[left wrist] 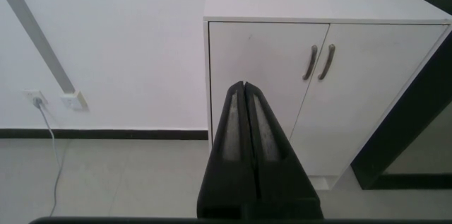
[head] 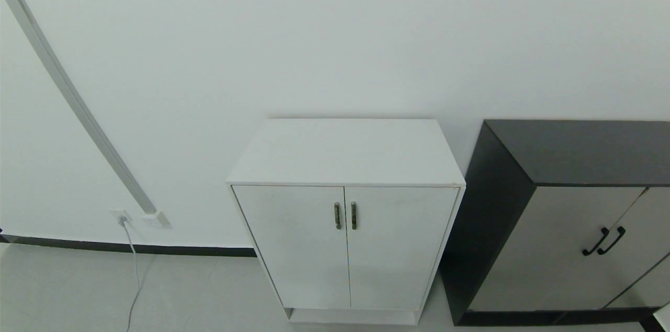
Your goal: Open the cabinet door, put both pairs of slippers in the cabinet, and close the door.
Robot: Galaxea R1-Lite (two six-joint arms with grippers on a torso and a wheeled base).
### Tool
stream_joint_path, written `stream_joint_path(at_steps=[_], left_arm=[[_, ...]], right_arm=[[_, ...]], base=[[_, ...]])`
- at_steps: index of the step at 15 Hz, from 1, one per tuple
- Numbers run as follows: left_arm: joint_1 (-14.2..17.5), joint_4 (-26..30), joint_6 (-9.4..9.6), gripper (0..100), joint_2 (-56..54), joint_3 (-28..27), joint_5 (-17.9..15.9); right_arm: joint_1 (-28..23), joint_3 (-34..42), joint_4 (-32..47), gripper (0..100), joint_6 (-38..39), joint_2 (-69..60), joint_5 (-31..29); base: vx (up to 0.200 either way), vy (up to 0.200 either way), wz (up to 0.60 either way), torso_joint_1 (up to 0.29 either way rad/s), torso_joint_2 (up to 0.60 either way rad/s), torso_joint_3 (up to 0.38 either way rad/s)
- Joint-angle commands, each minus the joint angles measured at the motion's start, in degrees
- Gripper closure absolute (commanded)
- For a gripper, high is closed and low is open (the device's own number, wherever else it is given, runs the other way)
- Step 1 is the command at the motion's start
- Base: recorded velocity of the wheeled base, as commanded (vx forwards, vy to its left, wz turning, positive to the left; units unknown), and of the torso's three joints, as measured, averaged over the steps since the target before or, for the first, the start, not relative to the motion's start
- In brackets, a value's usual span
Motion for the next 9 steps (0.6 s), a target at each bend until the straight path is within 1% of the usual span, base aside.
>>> stream_joint_path(at_steps=[1, 3, 9], left_arm=[[0.0, 0.0, 0.14, 100, 0.0, 0.0, 0.0], [0.0, 0.0, 0.22, 100, 0.0, 0.0, -0.1], [0.0, 0.0, 0.22, 100, 0.0, 0.0, -0.1]], right_arm=[[0.0, 0.1, -0.2, 100, 1.0, -0.7, -0.4], [0.0, 0.1, -0.5, 100, 4.5, -0.7, -1.0], [0.0, 0.1, -0.4, 100, 3.9, -0.7, -1.0]], base=[[0.0, 0.0, 0.0, 0.0, 0.0, 0.0], [0.0, 0.0, 0.0, 0.0, 0.0, 0.0], [0.0, 0.0, 0.0, 0.0, 0.0, 0.0]])
